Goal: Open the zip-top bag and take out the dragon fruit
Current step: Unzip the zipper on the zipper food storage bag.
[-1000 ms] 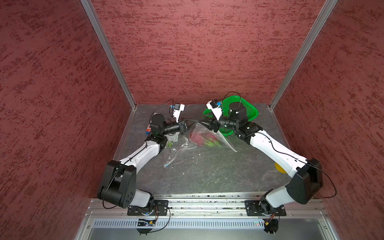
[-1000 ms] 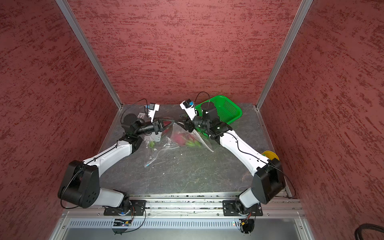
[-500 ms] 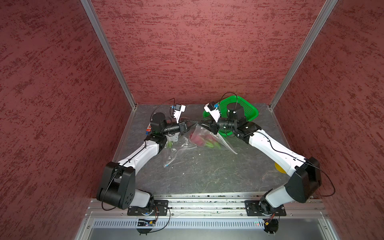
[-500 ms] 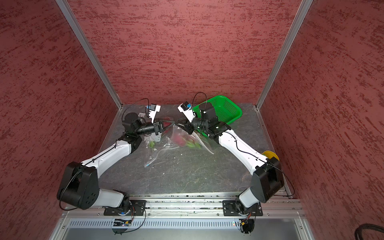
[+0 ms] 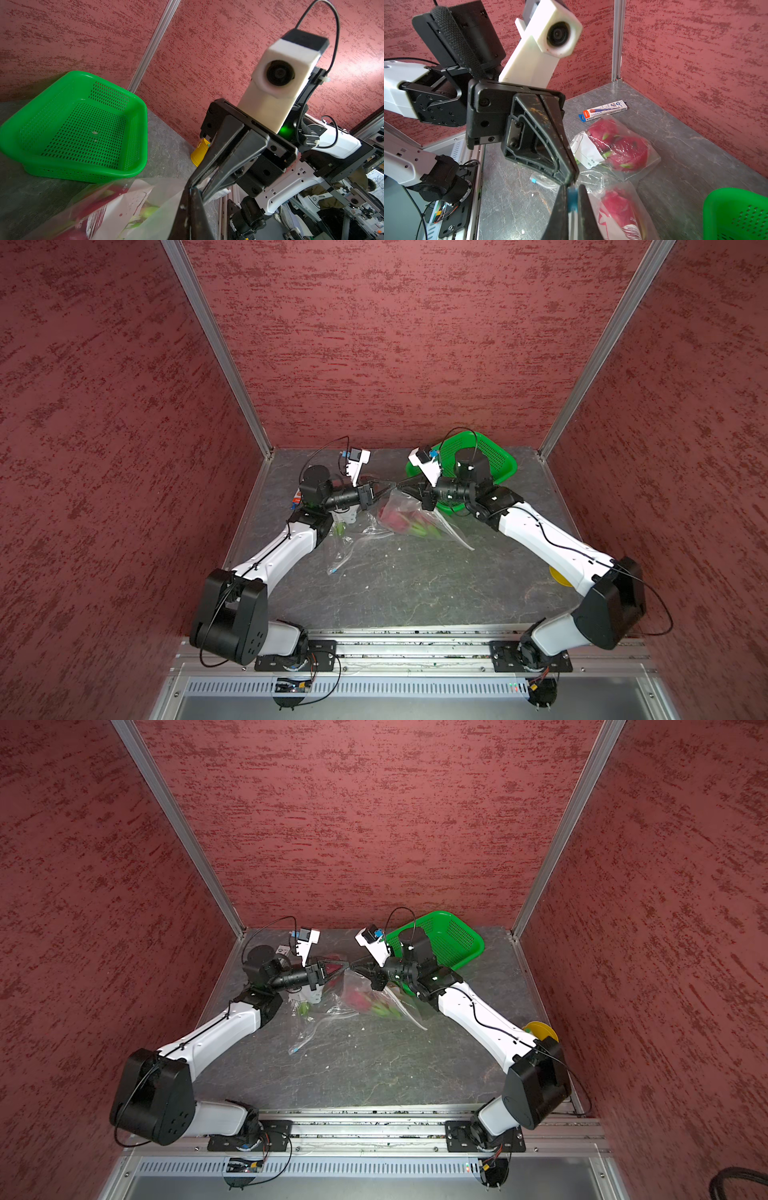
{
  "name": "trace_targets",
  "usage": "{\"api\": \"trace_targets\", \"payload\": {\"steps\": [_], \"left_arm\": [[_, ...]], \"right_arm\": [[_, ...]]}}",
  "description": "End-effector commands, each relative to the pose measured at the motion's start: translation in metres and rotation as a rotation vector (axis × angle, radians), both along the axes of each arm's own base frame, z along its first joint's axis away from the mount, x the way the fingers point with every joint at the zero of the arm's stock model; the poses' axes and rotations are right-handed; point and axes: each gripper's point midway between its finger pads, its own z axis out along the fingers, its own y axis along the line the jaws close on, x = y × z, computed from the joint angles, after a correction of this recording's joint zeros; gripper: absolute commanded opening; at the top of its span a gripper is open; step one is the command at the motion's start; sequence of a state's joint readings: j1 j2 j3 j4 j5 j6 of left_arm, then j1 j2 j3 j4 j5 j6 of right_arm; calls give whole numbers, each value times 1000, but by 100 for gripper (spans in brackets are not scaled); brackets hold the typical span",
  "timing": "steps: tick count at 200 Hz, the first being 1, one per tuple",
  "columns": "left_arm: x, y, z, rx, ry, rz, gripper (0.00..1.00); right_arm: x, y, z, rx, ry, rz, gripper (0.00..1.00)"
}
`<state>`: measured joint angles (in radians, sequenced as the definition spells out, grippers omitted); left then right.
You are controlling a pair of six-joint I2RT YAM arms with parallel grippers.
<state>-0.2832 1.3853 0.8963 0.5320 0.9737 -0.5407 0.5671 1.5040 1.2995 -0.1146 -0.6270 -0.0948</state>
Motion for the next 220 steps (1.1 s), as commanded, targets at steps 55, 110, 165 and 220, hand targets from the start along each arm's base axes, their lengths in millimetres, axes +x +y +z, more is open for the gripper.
{"api": "trace_targets", "payload": {"steps": [55,110,165,220], "left_arm": [[18,24,33,-30,-110,174,0],[41,58,24,-20,-69,317,0],[44,74,21,23,-54,364,0],[46,74,18,27,-44,364,0]], "right_arm": [[-22,-20,-25,-22,82,-56,0],[-35,-42,-53,-57,146,-125,0],[-54,-68,-70,-67,202,-207,0],[-70,-88,-85,-78,263,-279,0]]}}
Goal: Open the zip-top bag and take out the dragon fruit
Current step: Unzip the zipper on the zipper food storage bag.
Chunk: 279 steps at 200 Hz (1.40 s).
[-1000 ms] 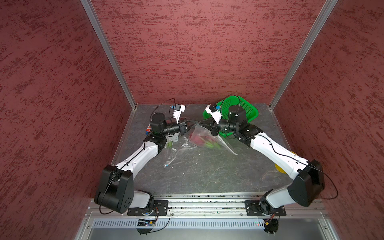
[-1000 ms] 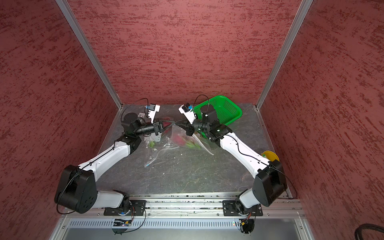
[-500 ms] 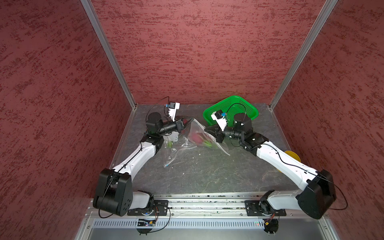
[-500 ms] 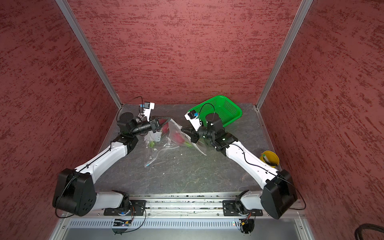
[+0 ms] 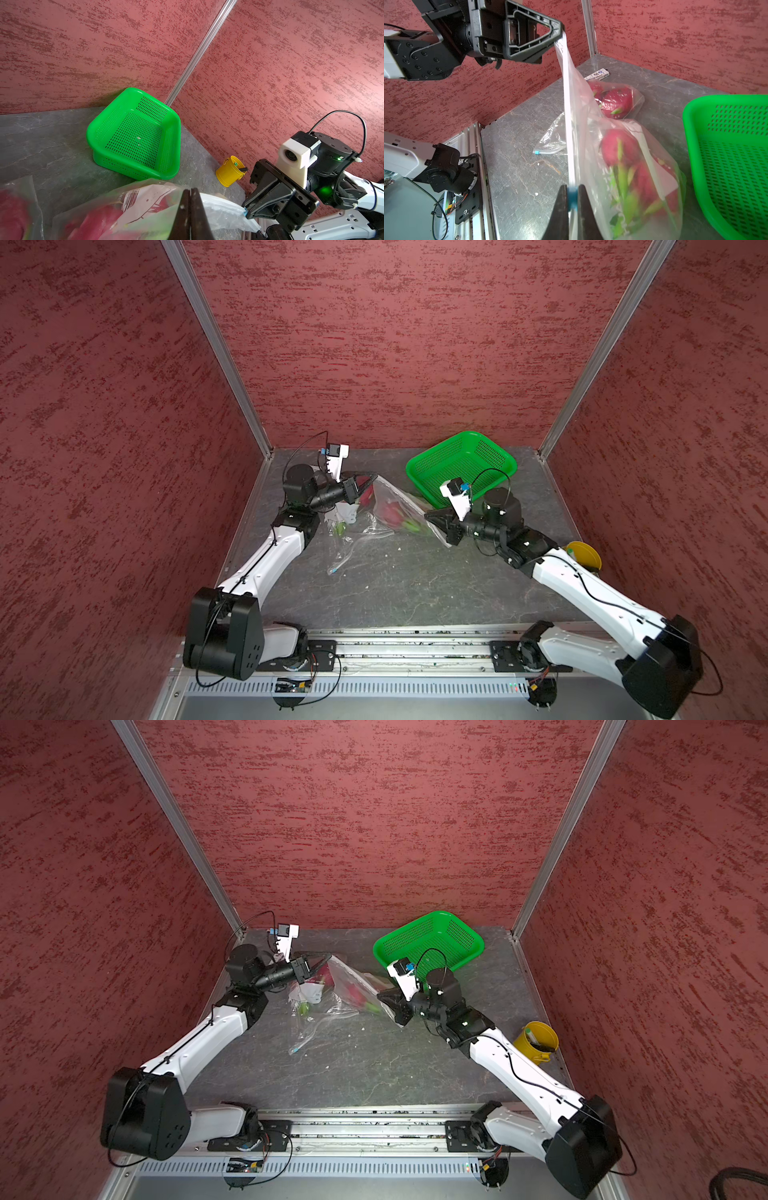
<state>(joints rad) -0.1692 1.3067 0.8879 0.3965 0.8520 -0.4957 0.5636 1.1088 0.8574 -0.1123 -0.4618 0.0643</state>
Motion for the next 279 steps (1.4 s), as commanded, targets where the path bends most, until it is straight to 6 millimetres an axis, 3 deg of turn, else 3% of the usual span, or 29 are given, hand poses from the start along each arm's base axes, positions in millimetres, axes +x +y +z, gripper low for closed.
{"api": "trace_targets", "payload": {"steps": [1,84,116,136,172,193,242,279], "left_arm": [[18,22,16,5,-69,127,0],[19,25,20,-2,-84,120,0],[19,22,18,-9,-74,105,0],[18,15,15,-10,-61,76,0],[5,-11,5,31,-52,-12,0],[-1,-16,2,40,-60,-35,0],[-14,-18,-3,53,-65,-55,0],[-15,-15,-5,64,-69,-35,0]], "right_arm": [[-8,-19,-32,-65,124,-72,0],[-26,-44,-54,-91,199,-162,0],[-26,-47,-51,-86,187,-178,0],[-18,-39,-36,-60,147,-164,1],[9,-21,36,35,-21,-142,24],[24,-14,55,39,-104,-136,51],[59,10,41,-6,-143,-105,80],[52,41,17,43,-43,66,91]]}}
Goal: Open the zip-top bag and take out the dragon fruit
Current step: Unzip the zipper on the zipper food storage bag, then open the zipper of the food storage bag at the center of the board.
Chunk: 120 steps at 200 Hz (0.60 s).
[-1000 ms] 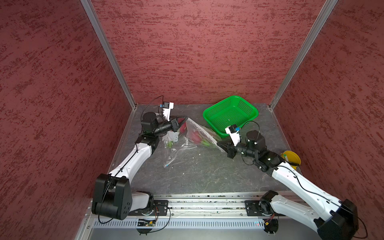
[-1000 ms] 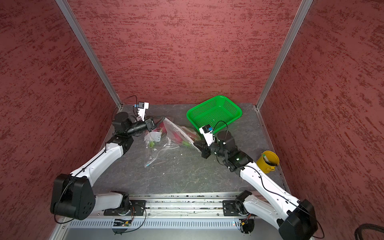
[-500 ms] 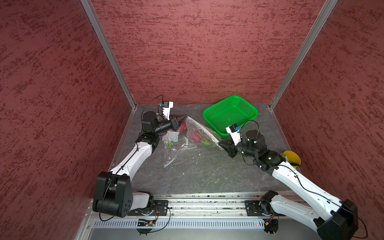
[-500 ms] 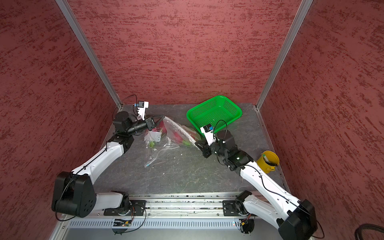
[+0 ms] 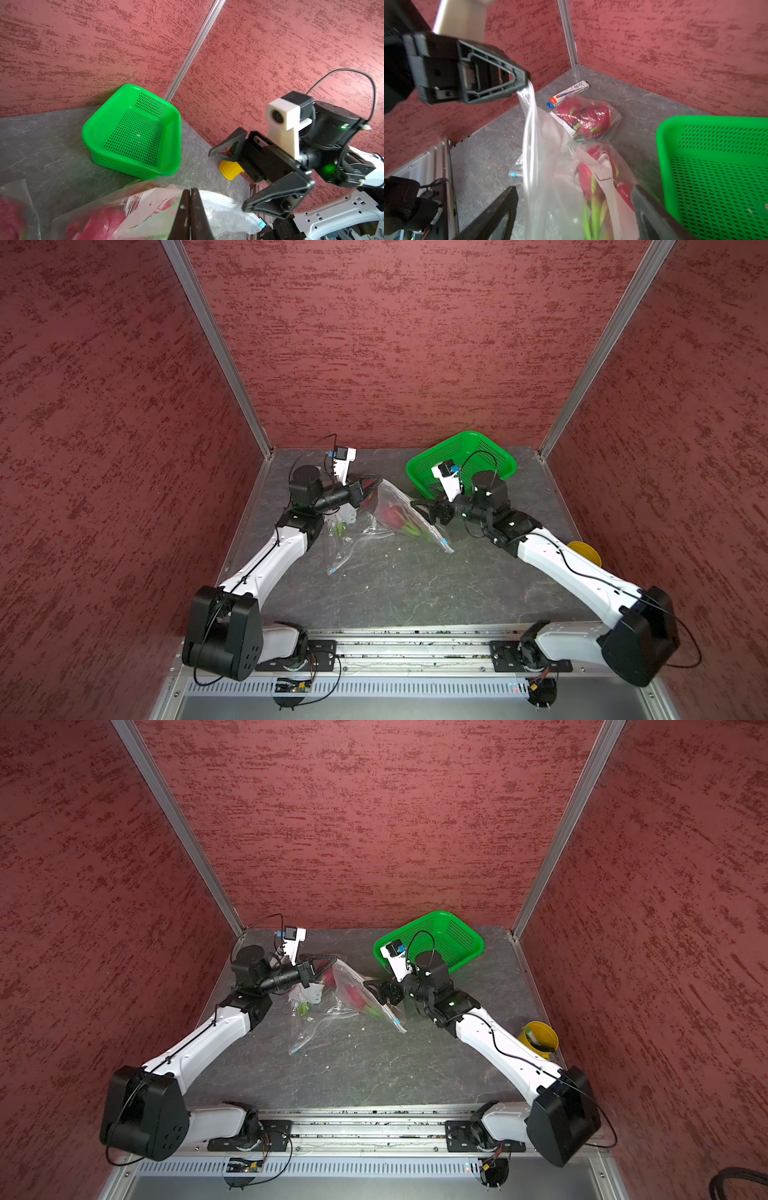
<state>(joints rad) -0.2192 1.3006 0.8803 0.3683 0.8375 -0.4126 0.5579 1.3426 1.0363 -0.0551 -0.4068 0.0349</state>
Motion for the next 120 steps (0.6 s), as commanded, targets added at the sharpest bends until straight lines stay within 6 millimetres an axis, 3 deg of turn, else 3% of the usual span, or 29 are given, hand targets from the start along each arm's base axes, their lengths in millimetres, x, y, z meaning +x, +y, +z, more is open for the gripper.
{"api": "trace_targets", "payload": {"steps": [1,39,50,84,99,113,120], "left_arm": [[-5,1,2,15,-28,4,0],[1,1,3,3,-29,10,0],[1,0,3,0,-27,7,0],[11,2,1,1,5,46,0],[18,6,-2,1,51,96,17],[18,11,-7,-6,108,137,48],[14,12,-9,-13,127,140,57]], "right_arm": [[-7,18,10,72,-2,120,91],[-12,31,-17,153,98,164,87],[-12,32,-22,162,115,162,79],[-9,33,-13,211,125,147,42],[-7,33,-8,239,127,135,22],[-8,35,-4,271,128,141,18],[-5,37,-14,275,156,141,18]]}}
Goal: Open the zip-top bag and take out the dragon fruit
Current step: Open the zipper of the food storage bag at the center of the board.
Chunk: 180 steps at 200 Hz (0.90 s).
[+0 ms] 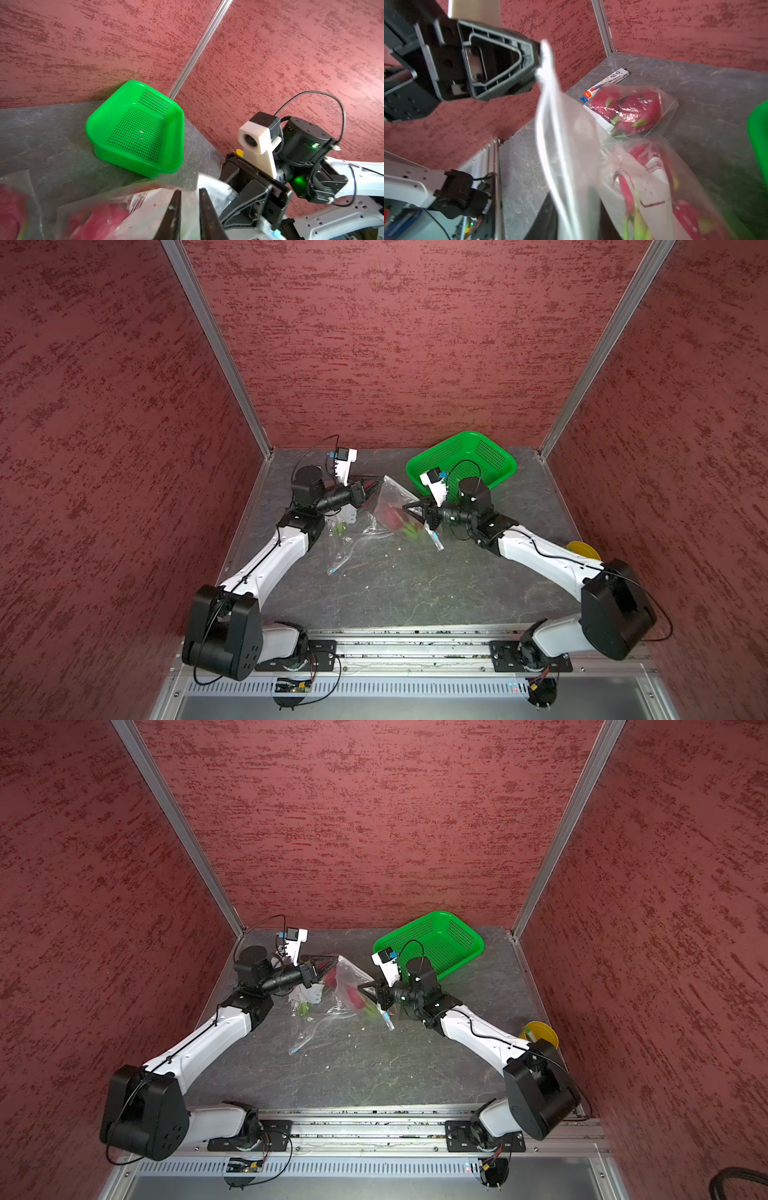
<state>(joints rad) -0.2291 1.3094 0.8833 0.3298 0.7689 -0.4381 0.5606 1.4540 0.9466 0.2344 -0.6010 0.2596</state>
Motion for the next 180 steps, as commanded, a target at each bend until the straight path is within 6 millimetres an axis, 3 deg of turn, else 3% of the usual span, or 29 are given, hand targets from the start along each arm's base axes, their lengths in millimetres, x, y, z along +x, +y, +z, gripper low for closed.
{"api": "trace_targets", "payload": {"steps": [1,27,53,95,138,154,176,180], "left_arm": [[4,9,1,-15,63,80,58],[-22,5,-14,-30,120,65,78],[-38,-8,-41,-17,185,25,80],[-26,-29,-72,-34,255,-12,81],[-5,-55,-79,-31,245,-61,79],[-1,-66,-75,-53,222,-99,66],[0,-70,-77,-89,232,-122,22],[0,-68,-78,-91,234,-120,11]], "right_arm": [[1,6,7,79,12,11,18],[4,7,8,115,24,1,17],[5,8,9,141,35,5,16],[2,5,16,174,34,-8,16],[-1,0,15,187,43,-25,16],[-1,0,12,187,49,-31,16],[0,-1,9,179,53,-42,17],[-3,-4,20,192,31,-43,18]]}}
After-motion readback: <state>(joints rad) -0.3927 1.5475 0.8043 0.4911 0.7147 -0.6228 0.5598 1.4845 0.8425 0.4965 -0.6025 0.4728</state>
